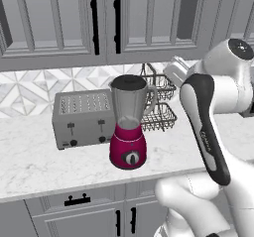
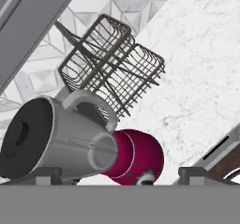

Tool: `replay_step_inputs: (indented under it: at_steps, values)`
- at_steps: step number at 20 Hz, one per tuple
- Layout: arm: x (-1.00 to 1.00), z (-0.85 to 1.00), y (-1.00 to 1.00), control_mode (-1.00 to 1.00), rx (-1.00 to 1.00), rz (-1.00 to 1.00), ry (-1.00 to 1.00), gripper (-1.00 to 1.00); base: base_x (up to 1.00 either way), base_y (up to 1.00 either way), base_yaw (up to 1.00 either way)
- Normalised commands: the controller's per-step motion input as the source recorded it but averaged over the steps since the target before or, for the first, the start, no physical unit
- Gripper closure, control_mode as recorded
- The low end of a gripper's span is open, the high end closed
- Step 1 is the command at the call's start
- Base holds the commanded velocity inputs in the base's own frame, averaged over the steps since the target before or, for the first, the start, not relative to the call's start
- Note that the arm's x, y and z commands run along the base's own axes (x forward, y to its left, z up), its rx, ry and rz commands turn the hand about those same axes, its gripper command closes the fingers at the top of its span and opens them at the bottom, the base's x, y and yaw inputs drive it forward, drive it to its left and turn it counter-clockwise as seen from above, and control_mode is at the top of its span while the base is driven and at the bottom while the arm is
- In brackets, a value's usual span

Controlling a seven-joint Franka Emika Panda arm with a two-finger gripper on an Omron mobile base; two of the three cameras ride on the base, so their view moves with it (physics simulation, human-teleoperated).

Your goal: Close the lid blender by securely placing the lid on top.

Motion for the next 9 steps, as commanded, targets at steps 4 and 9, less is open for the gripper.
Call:
replay_step_inputs:
  at_steps: [4,9]
  values:
    - [-0.07,0.0,-0.21,-1.0,0.02,0.0,0.0,-1.0,0.0,0.0,0.0]
    - [-0.02,0.0,-0.14,-1.0,0.0,0.0,0.0,-1.0,0.0,0.0,0.0]
